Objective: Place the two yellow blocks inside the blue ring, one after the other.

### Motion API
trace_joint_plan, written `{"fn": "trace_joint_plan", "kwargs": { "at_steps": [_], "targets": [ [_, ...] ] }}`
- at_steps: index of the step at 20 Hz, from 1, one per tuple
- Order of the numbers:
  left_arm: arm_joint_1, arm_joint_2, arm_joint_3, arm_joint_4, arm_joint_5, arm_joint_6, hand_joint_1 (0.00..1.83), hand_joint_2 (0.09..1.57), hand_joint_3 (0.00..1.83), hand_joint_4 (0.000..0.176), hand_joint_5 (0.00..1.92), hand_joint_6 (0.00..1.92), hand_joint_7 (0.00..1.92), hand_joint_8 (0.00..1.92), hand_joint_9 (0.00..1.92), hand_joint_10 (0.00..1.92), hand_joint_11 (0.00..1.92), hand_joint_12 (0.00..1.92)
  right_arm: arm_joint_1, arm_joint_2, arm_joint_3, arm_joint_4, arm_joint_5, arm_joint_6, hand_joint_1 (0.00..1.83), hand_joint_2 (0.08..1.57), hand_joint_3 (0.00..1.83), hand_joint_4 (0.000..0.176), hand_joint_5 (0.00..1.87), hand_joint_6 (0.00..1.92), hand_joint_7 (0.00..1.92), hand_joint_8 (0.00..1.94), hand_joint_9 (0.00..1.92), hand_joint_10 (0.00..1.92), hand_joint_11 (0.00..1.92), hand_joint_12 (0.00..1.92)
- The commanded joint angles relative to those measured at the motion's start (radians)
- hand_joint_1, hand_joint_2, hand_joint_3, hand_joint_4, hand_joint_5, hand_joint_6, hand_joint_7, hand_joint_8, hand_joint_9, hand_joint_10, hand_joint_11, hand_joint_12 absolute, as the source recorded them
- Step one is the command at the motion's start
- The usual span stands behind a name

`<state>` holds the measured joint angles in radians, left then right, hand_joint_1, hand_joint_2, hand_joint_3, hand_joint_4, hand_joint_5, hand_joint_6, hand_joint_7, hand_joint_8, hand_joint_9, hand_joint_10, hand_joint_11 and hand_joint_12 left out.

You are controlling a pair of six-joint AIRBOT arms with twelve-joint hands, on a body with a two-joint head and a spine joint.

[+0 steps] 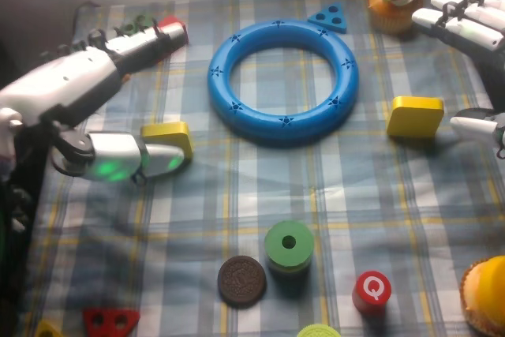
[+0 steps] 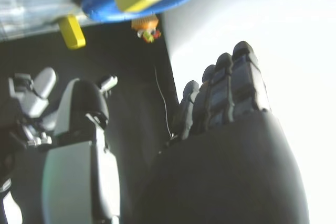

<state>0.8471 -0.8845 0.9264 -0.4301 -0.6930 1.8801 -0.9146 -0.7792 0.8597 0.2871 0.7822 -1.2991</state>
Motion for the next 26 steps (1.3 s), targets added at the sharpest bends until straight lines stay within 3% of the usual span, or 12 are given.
{"fn": "trace_joint_plan", "kwargs": {
  "at_steps": [1, 5, 6, 7, 10, 11, 13, 17, 19, 22, 23, 26],
  "targets": [
    [-0.017, -0.008, 0.007, -0.002, -0.072, 0.018, 1.10, 0.98, 0.00, 0.036, 0.21, 0.01, 0.25, 0.01, 0.24, 0.03, 0.00, 0.30, 0.008, 0.000, -0.001, -0.007, 0.132, 0.006, 0.56, 1.30, 0.01, 0.000, 0.00, 0.00, 0.00, 0.00, 0.00, 0.00, 0.00, 0.00],
    [-0.030, -0.052, 0.058, -0.057, 0.004, 0.056, 1.11, 1.06, 0.00, 0.001, 0.43, 0.02, 0.50, 0.02, 0.37, 0.06, 0.00, 0.65, 0.004, 0.000, -0.001, 0.000, 0.144, 0.015, 0.52, 1.31, 0.01, 0.000, 0.00, 0.00, 0.00, 0.00, 0.00, 0.00, 0.00, 0.00],
    [-0.033, -0.061, 0.065, -0.069, 0.013, 0.070, 1.08, 1.08, 0.01, 0.007, 0.47, 0.03, 0.52, 0.02, 0.37, 0.06, 0.00, 0.67, 0.003, 0.000, -0.001, 0.001, 0.146, 0.017, 0.52, 1.31, 0.01, 0.000, 0.00, 0.00, 0.00, 0.00, 0.00, 0.00, 0.00, 0.00],
    [-0.040, -0.078, 0.080, -0.091, 0.033, 0.095, 1.05, 1.13, 0.01, 0.000, 0.66, 0.07, 0.71, 0.06, 0.54, 0.13, 0.00, 1.18, 0.001, 0.000, -0.001, 0.003, 0.150, 0.022, 0.51, 1.31, 0.01, 0.002, 0.00, 0.00, 0.00, 0.00, 0.00, 0.00, 0.00, 0.00],
    [-0.057, -0.102, 0.102, -0.110, 0.047, 0.107, 1.05, 1.14, 0.00, 0.000, 0.74, 0.04, 0.77, 0.03, 0.58, 0.14, 0.00, 1.33, -0.007, 0.000, -0.001, 0.013, 0.161, 0.029, 0.51, 1.31, 0.01, 0.004, 0.00, 0.00, 0.00, 0.00, 0.00, 0.00, 0.00, 0.00],
    [-0.064, -0.100, 0.094, -0.102, 0.027, 0.107, 1.22, 1.11, 0.00, 0.000, 0.93, 0.62, 1.01, 0.87, 0.77, 0.76, 0.08, 1.69, -0.009, 0.001, -0.002, 0.016, 0.163, 0.029, 0.47, 1.32, 0.01, 0.013, 0.00, 0.00, 0.00, 0.00, 0.00, 0.00, 0.00, 0.00],
    [-0.085, -0.088, 0.074, -0.071, -0.008, 0.107, 1.17, 1.14, 0.00, 0.000, 0.91, 1.05, 0.90, 1.52, 0.71, 1.81, 0.27, 1.91, -0.013, 0.003, -0.004, 0.020, 0.168, 0.029, 0.49, 1.32, 0.01, 0.017, 0.00, 0.00, 0.00, 0.00, 0.00, 0.00, 0.00, 0.00],
    [-0.127, -0.082, 0.062, -0.023, -0.039, 0.106, 1.21, 1.22, 0.00, 0.000, 0.77, 1.24, 0.79, 1.41, 0.61, 1.86, 0.23, 1.92, -0.014, 0.003, -0.004, 0.022, 0.173, 0.030, 0.53, 1.32, 0.00, 0.005, 0.00, 0.00, 0.00, 0.00, 0.00, 0.00, 0.00, 0.00],
    [-0.134, -0.084, 0.069, -0.024, -0.024, 0.106, 1.13, 1.18, 0.00, 0.000, 0.86, 1.15, 0.82, 1.74, 0.67, 1.92, 0.37, 1.92, -0.014, 0.004, -0.005, 0.022, 0.177, 0.035, 0.52, 1.32, 0.00, 0.007, 0.00, 0.00, 0.00, 0.00, 0.00, 0.00, 0.00, 0.00],
    [-0.167, -0.096, 0.072, -0.003, -0.030, 0.106, 1.22, 1.20, 0.00, 0.000, 0.80, 1.23, 0.82, 1.34, 0.65, 1.92, 0.33, 1.92, -0.021, 0.006, -0.007, 0.029, 0.194, 0.042, 0.51, 1.32, 0.00, 0.000, 0.00, 0.00, 0.00, 0.00, 0.00, 0.00, 0.00, 0.00],
    [-0.189, -0.109, 0.084, 0.006, -0.021, 0.106, 1.16, 1.15, 0.00, 0.000, 0.91, 1.09, 0.90, 1.65, 0.76, 1.92, 0.47, 1.92, -0.023, 0.007, -0.007, 0.032, 0.198, 0.042, 0.51, 1.32, 0.00, 0.000, 0.00, 0.00, 0.00, 0.00, 0.00, 0.00, 0.00, 0.00],
    [-0.279, -0.174, 0.146, 0.029, 0.053, 0.106, 1.19, 1.22, 0.00, 0.000, 0.79, 1.07, 0.80, 1.62, 0.62, 1.92, 0.27, 1.92, -0.026, 0.006, -0.008, 0.035, 0.204, 0.042, 0.50, 1.31, 0.00, 0.000, 0.00, 0.00, 0.00, 0.00, 0.00, 0.00, 0.00, 0.00]
  ]
}}
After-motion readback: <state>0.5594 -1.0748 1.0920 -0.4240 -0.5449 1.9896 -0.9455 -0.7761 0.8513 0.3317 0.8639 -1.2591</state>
